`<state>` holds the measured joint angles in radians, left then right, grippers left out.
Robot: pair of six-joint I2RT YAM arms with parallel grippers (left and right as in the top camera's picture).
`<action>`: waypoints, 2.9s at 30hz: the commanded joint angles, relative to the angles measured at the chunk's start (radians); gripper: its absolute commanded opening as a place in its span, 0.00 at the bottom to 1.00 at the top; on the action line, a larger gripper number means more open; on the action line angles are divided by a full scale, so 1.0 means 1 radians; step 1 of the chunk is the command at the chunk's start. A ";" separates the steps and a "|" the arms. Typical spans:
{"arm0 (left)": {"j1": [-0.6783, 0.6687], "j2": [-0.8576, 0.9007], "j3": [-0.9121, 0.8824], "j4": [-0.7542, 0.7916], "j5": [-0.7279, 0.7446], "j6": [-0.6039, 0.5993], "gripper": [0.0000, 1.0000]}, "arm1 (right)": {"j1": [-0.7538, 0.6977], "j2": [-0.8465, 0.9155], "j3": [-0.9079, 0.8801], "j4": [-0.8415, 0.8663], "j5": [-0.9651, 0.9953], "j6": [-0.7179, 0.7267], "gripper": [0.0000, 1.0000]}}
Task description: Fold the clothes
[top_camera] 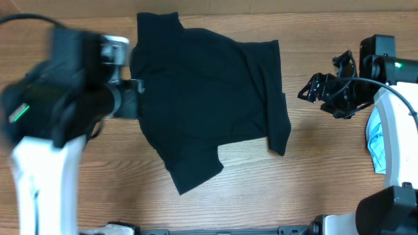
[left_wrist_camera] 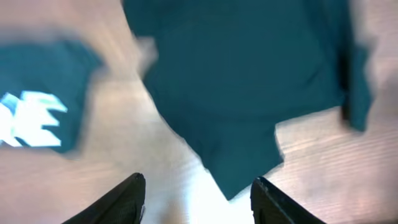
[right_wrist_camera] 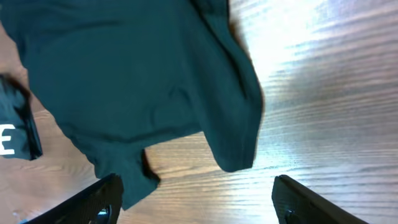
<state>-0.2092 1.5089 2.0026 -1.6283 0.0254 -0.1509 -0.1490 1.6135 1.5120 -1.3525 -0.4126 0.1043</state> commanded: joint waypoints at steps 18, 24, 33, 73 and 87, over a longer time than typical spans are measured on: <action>0.000 0.069 -1.204 0.824 0.209 -0.374 0.38 | -0.003 0.000 -0.021 0.039 0.001 0.003 0.84; 0.002 0.105 -1.222 0.757 0.076 -0.505 0.04 | -0.003 0.000 -0.021 0.039 0.002 0.003 0.79; 0.299 -0.001 -1.221 0.552 -0.068 -0.472 0.04 | 0.000 0.033 -0.034 0.044 0.010 0.003 0.73; 0.401 -0.006 -1.219 0.547 -0.067 -0.364 0.04 | 0.093 0.367 -0.247 0.679 0.441 0.236 0.04; 0.399 -0.014 -1.095 0.433 0.057 -0.289 0.17 | 0.056 0.261 -0.042 0.554 0.129 0.092 0.39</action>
<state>0.1841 1.5181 0.8139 -1.1469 -0.0010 -0.5011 -0.0956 1.9663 1.4078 -0.7929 -0.1837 0.2089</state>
